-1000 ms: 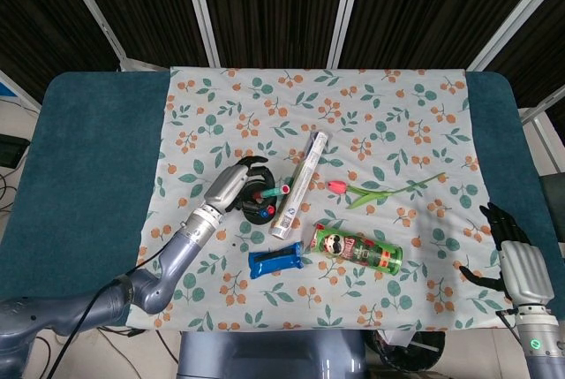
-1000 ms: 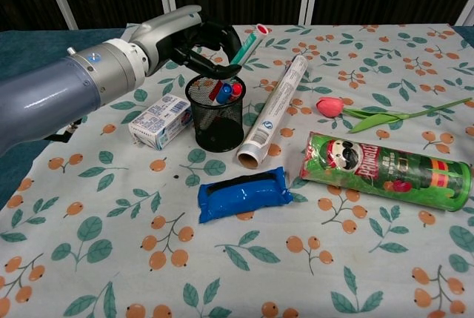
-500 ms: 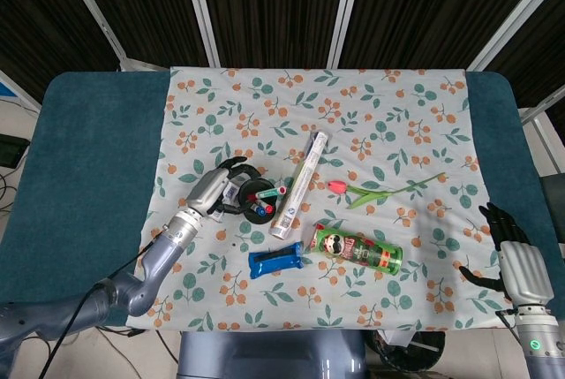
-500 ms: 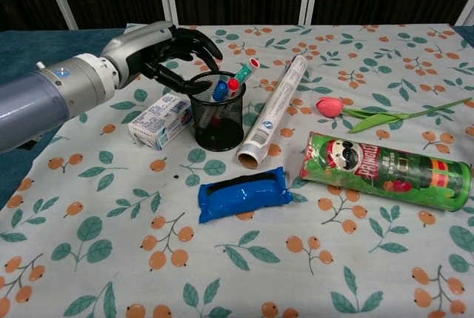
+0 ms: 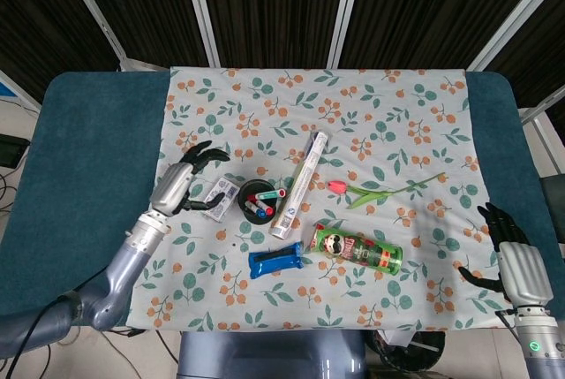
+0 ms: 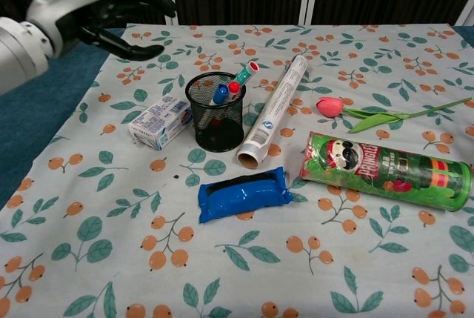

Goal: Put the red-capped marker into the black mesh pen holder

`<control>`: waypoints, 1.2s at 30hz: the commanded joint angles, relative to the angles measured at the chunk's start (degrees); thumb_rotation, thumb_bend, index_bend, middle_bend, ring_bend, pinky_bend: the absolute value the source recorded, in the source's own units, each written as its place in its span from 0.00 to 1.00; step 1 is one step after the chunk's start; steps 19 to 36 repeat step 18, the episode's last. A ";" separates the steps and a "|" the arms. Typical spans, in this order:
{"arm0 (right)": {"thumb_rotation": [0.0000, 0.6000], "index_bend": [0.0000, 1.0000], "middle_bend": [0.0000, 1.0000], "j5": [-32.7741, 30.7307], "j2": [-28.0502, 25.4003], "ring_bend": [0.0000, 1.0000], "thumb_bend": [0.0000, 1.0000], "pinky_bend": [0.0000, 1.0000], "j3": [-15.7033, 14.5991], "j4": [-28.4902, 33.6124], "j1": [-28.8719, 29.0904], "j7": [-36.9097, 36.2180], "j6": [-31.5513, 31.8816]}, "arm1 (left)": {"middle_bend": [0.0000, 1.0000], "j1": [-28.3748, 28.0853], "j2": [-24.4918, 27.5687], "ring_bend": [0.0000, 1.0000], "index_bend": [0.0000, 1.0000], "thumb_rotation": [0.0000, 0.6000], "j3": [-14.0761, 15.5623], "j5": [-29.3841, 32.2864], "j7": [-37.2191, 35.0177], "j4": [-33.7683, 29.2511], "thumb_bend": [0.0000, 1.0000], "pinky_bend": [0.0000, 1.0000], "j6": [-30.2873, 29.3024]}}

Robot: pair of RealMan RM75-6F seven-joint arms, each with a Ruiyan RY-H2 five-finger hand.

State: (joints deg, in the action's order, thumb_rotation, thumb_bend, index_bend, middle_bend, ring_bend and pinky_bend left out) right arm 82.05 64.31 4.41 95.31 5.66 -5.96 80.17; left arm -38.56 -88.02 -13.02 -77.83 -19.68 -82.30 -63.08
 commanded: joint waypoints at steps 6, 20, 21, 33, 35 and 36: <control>1.00 0.00 0.00 0.91 0.28 0.00 0.23 0.17 -0.15 -0.44 -0.19 0.90 0.96 | 0.00 12.46 14.10 0.00 0.00 1.00 6.68 0.41 20.65 -12.68 0.19 0.00 -12.77; 1.00 0.00 0.00 1.24 0.47 0.00 0.23 0.17 -0.14 -0.59 -0.38 1.55 1.64 | 0.00 23.28 19.27 0.00 0.00 1.00 13.24 -1.08 32.22 -14.47 0.13 0.00 -22.73; 1.00 0.00 0.00 1.24 0.47 0.00 0.23 0.17 -0.14 -0.59 -0.38 1.55 1.64 | 0.00 23.28 19.27 0.00 0.00 1.00 13.24 -1.08 32.22 -14.47 0.13 0.00 -22.73; 1.00 0.00 0.00 1.24 0.47 0.00 0.23 0.17 -0.14 -0.59 -0.38 1.55 1.64 | 0.00 23.28 19.27 0.00 0.00 1.00 13.24 -1.08 32.22 -14.47 0.13 0.00 -22.73; 1.00 0.00 0.00 1.24 0.47 0.00 0.23 0.17 -0.14 -0.59 -0.38 1.55 1.64 | 0.00 23.28 19.27 0.00 0.00 1.00 13.24 -1.08 32.22 -14.47 0.13 0.00 -22.73; 1.00 0.00 0.00 1.24 0.47 0.00 0.23 0.17 -0.14 -0.59 -0.38 1.55 1.64 | 0.00 23.28 19.27 0.00 0.00 1.00 13.24 -1.08 32.22 -14.47 0.13 0.00 -22.73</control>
